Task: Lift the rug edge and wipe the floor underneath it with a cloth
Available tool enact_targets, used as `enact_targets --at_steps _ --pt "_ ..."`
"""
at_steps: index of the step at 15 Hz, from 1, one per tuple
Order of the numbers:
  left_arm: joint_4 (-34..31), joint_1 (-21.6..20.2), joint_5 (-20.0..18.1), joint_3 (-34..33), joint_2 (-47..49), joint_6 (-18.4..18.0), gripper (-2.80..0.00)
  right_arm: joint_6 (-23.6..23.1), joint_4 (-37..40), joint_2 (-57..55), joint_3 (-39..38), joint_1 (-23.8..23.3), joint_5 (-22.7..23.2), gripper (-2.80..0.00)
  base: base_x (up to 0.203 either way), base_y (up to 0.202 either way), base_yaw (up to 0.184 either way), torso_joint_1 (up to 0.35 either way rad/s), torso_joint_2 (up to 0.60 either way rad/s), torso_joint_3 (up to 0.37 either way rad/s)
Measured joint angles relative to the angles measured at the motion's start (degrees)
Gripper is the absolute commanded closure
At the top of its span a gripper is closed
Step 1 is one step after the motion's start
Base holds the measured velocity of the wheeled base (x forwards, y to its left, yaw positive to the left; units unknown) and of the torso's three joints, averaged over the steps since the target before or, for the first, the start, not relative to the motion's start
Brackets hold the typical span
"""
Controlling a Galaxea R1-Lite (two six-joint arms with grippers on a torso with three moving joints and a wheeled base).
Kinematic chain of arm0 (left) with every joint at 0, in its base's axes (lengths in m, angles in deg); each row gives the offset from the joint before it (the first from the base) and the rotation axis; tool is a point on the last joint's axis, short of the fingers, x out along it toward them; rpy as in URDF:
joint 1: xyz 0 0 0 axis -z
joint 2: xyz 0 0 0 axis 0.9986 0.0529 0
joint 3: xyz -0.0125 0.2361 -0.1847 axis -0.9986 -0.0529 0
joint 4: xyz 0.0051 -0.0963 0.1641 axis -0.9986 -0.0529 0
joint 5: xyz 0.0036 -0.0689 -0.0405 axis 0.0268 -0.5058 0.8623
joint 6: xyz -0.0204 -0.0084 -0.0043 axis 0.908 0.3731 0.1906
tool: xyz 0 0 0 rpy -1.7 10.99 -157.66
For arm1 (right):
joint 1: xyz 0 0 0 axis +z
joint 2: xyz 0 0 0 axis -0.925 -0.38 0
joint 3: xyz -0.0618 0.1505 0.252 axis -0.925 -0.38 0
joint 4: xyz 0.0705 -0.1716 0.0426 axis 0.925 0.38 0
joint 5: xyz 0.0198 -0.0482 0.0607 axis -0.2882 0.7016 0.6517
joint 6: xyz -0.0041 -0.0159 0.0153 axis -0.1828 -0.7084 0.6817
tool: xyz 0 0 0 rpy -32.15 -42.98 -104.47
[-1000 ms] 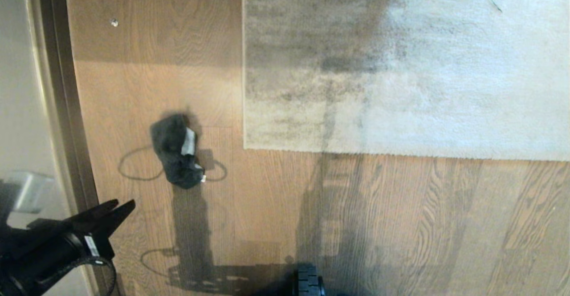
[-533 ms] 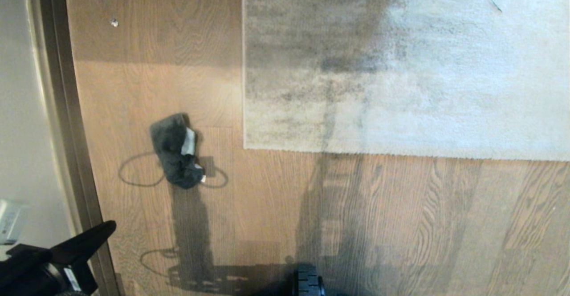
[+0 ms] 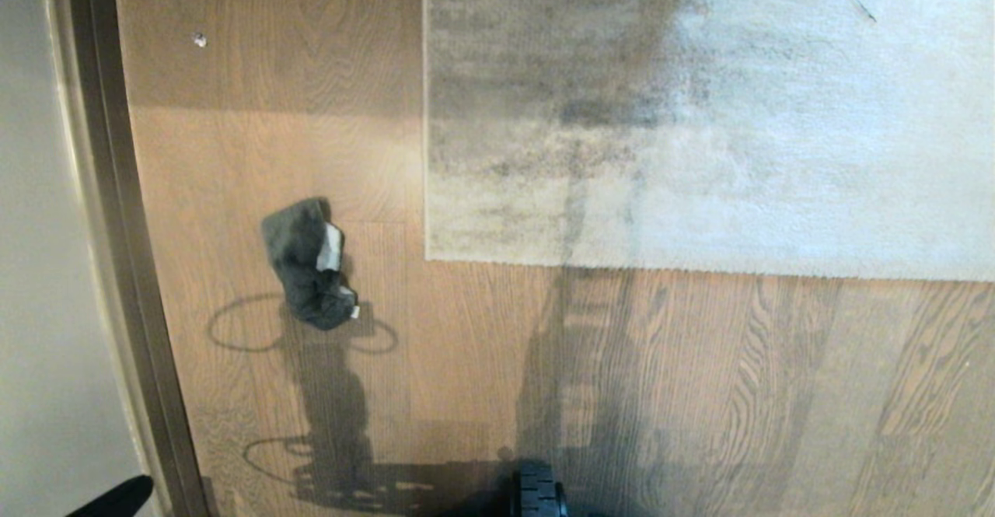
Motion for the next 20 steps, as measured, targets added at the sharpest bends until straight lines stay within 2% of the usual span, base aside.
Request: enact_targets --at_steps 3,5,10,13,15,17,20 --pt "-9.41 -0.07 0.1 -0.18 -10.51 -0.31 0.0 0.02 0.02 0.0 0.0 0.0 -0.01 0.0 0.0 0.0 0.0 0.0 0.0 0.0" --pt "-12.95 -0.11 0.09 -0.91 -14.07 -0.96 0.0 0.0 -0.01 0.0 0.0 0.0 -0.01 0.0 0.0 0.0 0.0 0.0 0.0 0.0" --pt "-9.37 -0.11 0.36 -4.29 -16.59 0.69 0.0 0.05 0.0 0.0 0.0 0.0 0.01 0.0 0.0 0.0 0.0 0.0 0.0 0.0" --pt "-8.81 -0.11 0.64 -4.77 -16.85 4.73 0.0 0.07 0.01 0.0 0.0 0.0 0.0 0.0 0.0 0.0 0.0 0.0 0.0 0.0" --pt "-8.95 -0.11 3.01 -4.92 -16.95 5.03 0.0 0.02 0.0 0.0 -0.02 0.0 -0.01 0.0 0.0 0.0 0.0 0.0 0.0 0.0" --pt "-9.07 -0.11 3.98 -4.95 -16.96 2.99 0.0 0.02 0.02 0.0 -0.02 0.0 0.0 0.0 0.0 0.0 0.0 0.0 0.0 0.0" --pt "-11.68 0.02 1.86 -4.95 -16.96 -6.36 0.0 0.02 -0.01 0.0 0.0 0.0 -0.01 0.0 0.0 0.0 0.0 0.0 0.0 0.0"
